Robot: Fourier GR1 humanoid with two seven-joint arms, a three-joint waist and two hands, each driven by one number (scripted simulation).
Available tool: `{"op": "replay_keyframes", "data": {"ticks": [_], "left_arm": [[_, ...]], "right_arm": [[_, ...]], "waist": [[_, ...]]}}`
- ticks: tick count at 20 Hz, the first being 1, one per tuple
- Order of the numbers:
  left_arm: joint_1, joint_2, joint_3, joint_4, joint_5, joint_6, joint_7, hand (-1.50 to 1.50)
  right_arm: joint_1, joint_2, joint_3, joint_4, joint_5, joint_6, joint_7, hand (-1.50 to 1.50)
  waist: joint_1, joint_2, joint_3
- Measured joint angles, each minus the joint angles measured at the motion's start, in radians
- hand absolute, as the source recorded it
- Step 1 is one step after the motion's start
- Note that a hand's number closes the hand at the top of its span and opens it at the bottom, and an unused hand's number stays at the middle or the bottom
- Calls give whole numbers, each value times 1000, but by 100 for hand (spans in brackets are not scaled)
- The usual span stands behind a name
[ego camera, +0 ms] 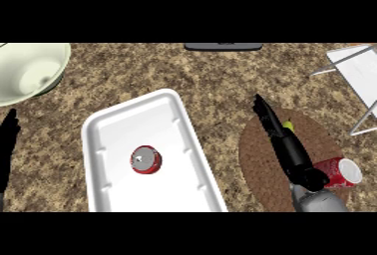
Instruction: Pick the pear from the placemat and place it in the tiered shelf
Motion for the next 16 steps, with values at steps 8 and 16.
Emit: {"op": "replay_keyframes", "data": {"ticks": [8,16], "left_arm": [[-119,-99,-33,-77,115,-89,28,0],[-230,-177,-55,-94,186,-154,111,0]], "right_arm": [[-133,-242,-234,80,150,-161,264,-150],[-215,-269,-394,51,40,-164,485,-150]], "waist": [[-28,-15,5],[3,-17,15]]}}
